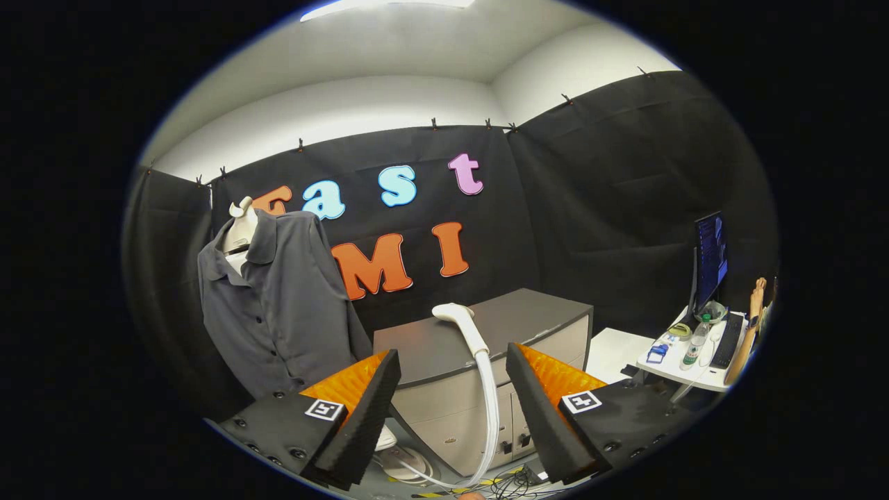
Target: Iron the clothes twice with a garment steamer, once on the left side and once on the right side.
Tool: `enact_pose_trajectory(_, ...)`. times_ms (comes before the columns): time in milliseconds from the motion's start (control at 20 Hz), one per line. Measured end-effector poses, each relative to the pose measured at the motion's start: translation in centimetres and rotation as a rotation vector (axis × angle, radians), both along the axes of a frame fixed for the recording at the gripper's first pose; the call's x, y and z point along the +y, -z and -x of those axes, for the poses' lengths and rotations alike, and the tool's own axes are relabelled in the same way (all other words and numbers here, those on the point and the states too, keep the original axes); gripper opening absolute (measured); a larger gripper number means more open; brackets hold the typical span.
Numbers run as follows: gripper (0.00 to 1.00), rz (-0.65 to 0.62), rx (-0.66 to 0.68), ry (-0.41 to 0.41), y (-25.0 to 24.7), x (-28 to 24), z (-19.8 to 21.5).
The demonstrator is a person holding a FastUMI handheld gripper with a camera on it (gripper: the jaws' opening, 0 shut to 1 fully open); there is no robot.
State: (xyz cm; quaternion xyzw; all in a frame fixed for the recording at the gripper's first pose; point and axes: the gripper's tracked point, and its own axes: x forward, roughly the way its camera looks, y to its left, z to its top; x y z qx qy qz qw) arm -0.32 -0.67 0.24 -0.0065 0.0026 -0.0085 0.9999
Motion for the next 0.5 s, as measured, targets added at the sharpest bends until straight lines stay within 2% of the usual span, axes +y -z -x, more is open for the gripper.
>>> enact_pose_trajectory(500,0.98,0.017,0.026,-0.012,1.1,0.7,1.0)
